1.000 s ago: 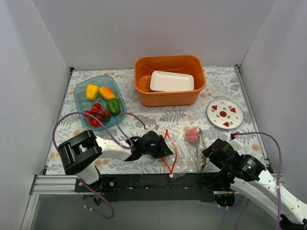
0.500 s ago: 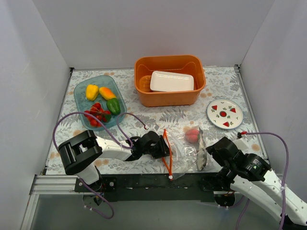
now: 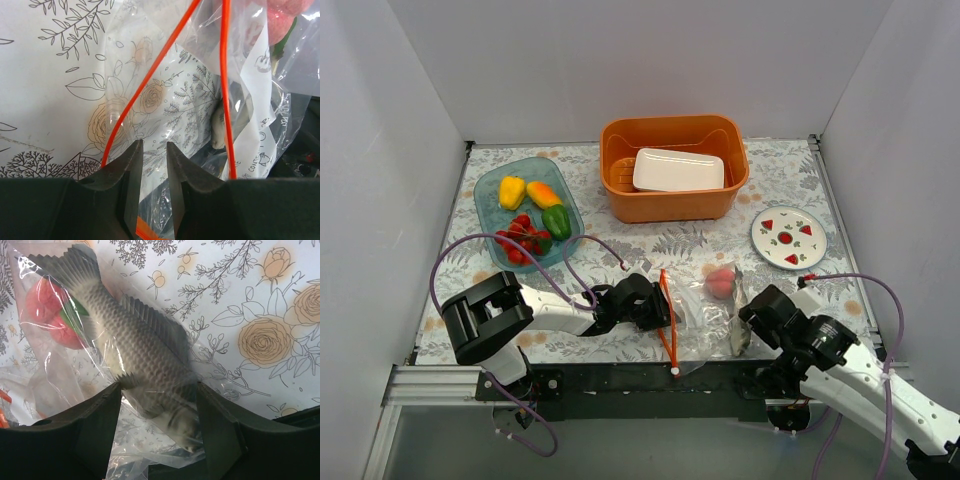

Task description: Open the zip-top bag and remove the fake food

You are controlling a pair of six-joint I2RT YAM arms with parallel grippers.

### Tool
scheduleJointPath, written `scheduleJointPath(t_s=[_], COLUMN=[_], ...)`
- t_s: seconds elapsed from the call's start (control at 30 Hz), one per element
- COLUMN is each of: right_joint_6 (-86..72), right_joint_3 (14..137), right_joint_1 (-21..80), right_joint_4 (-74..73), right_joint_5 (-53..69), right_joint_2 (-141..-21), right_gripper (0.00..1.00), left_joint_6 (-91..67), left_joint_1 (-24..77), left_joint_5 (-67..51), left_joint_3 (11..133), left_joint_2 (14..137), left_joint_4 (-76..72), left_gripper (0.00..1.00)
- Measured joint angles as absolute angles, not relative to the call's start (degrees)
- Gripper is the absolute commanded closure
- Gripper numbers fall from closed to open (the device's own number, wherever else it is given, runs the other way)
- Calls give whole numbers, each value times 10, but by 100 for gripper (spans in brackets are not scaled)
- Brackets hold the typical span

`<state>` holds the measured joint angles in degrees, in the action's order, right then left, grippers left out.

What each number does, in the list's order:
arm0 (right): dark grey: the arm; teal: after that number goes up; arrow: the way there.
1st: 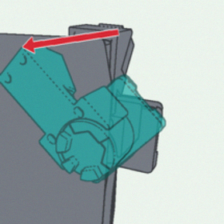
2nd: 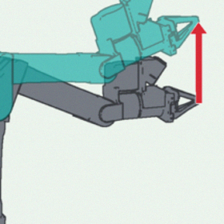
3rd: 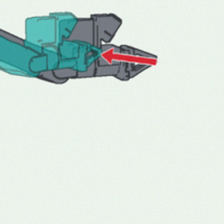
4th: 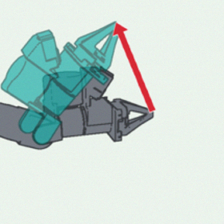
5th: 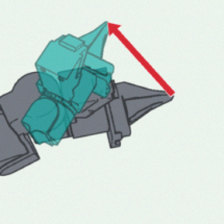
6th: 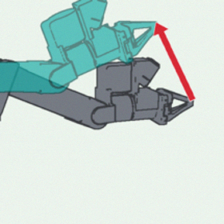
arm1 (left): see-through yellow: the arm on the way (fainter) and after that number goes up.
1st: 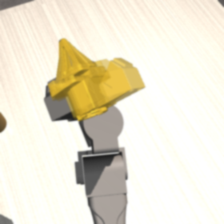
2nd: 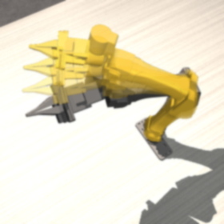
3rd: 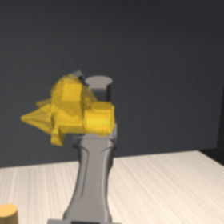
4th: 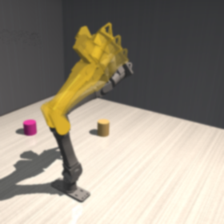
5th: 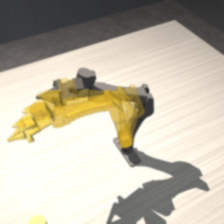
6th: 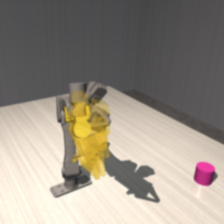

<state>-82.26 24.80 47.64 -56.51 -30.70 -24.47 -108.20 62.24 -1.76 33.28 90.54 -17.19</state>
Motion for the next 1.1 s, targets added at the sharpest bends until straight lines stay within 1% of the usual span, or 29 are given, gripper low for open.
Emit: scheduleJointPath(t_s=[0.03, 0.07, 0.13, 0.17, 0.23, 0.27, 0.33, 0.37, 0.4, 0.43, 0.47, 0.5, 0.63, 0.67, 0.73, 0.77, 0.97, 1.1], right_joint_6=[-821, -818, -812, -811, -808, -806, -798, -792, -788, -781, -776, -774, -756, -751, -742, -738, -705, -688], right_joint_3=[245, 240, 227, 222, 216, 215, 214, 212, 208, 204, 201, 199, 197, 197, 197, 197, 198, 202], right_joint_1=[476, 476, 476, 476, 476, 476, 476, 476, 476, 476, 476, 476, 476, 476, 476, 476, 476, 476], right_joint_4=[-558, -548, -525, -515, -499, -494, -481, -470, -457, -444, -430, -417, -352, -335, -305, -291, -239, -220], right_joint_5=[-307, -306, -302, -299, -298, -298, -294, -291, -286, -280, -273, -266, -227, -216, -197, -189, -156, -139], right_joint_2=[-248, -253, -261, -264, -267, -267, -267, -267, -267, -268, -272, -276, -316, -325, -340, -347, -375, -371], right_gripper=[34, 38, 41, 46, 53, 58, 62, 69, 73, 75, 83, 86, 94, 96, 96, 99, 99, 99], left_joint_6=[-1082, -1082, -1082, -1082, -1082, -1080, -1079, -1078, -1078, -1078, -1077, -1076, -1067, -1065, -1061, -1059, -1054, -1052], left_joint_1=[622, 622, 622, 622, 622, 622, 622, 622, 622, 622, 622, 622, 622, 622, 622, 622, 622, 622], left_joint_5=[-18, -18, -18, -18, -18, -18, -20, -20, -22, -22, -24, -25, -36, -40, -53, -58, -99, -115], left_joint_3=[333, 333, 333, 333, 333, 333, 333, 333, 333, 333, 333, 333, 331, 328, 324, 322, 314, 314], left_joint_2=[905, 905, 905, 905, 905, 905, 905, 905, 905, 905, 905, 905, 905, 905, 905, 906, 918, 934], left_joint_4=[-172, -172, -172, -172, -172, -172, -172, -172, -173, -174, -176, -179, -203, -215, -235, -246, -316, -335], left_gripper=[75, 75, 75, 74, 74, 74, 74, 74, 73, 72, 70, 66, 58, 57, 55, 54, 46, 45])
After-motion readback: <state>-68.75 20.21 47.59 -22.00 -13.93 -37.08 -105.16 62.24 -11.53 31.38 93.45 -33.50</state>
